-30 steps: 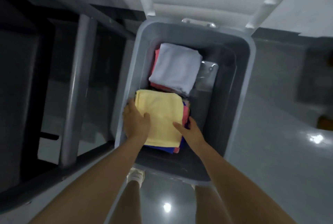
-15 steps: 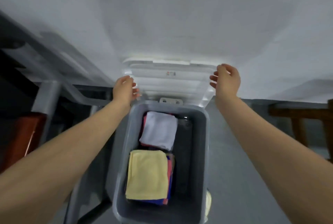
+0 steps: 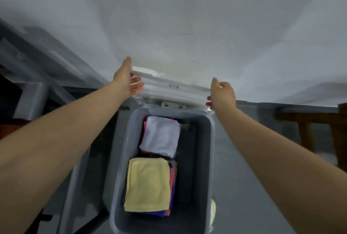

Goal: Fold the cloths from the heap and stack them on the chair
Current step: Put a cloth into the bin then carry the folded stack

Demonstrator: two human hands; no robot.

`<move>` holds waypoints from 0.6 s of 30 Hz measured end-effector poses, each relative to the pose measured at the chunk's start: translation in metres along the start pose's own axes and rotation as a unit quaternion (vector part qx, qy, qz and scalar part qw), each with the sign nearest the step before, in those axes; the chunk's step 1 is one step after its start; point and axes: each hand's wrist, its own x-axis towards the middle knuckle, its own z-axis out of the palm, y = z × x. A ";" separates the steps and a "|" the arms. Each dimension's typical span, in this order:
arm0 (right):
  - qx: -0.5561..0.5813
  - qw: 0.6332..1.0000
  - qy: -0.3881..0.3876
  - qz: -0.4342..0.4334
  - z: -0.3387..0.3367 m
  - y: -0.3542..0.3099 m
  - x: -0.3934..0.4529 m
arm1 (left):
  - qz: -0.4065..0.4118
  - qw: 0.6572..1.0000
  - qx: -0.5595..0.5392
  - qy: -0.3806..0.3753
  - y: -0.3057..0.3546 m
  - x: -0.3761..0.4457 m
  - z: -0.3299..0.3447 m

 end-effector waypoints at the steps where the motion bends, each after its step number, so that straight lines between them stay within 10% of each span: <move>1: 0.043 0.999 0.013 0.022 0.001 0.004 -0.004 | -0.015 1.000 -0.027 0.005 0.001 0.000 -0.003; 6: 0.246 0.964 0.017 0.100 0.001 0.005 -0.020 | -0.012 0.995 -0.093 0.032 0.016 -0.005 -0.005; 18: 0.261 0.954 0.110 0.102 -0.017 0.061 -0.118 | -0.075 0.995 -0.027 0.061 -0.083 -0.070 -0.061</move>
